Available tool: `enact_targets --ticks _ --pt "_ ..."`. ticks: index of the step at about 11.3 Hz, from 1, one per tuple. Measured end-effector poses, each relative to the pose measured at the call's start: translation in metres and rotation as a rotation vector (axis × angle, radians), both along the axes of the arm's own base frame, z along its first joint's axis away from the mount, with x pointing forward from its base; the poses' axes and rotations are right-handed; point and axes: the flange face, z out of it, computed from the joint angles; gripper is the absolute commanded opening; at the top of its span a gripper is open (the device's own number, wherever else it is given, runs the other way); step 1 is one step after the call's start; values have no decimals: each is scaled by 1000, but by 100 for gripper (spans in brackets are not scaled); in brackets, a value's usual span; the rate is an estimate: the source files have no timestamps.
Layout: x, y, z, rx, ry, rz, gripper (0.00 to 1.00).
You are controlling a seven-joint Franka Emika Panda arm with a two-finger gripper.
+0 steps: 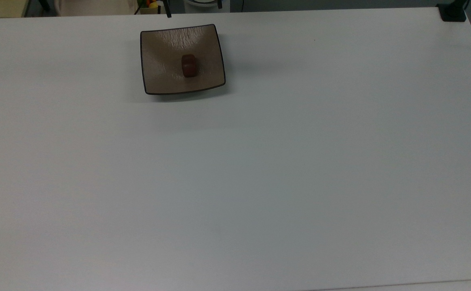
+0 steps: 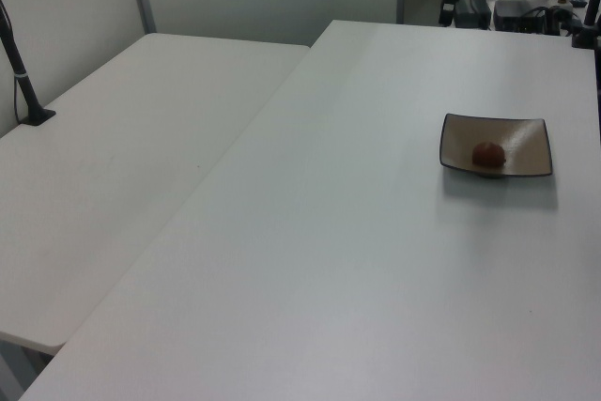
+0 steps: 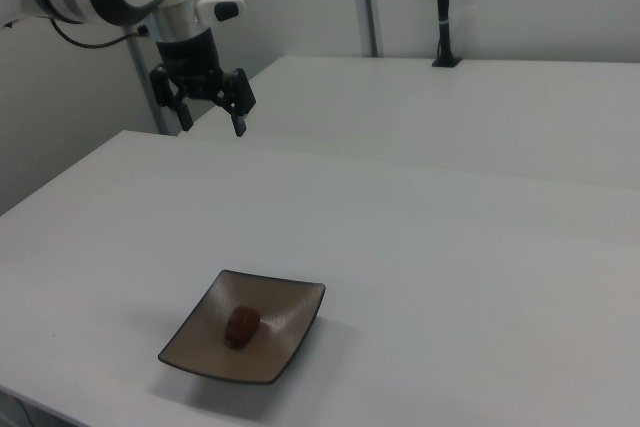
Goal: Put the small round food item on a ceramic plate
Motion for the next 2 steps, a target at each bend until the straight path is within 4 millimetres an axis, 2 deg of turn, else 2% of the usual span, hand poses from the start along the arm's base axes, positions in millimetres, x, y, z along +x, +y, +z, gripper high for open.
enact_targets --ticks 2 --pt "0 3 -1 0 1 8 100"
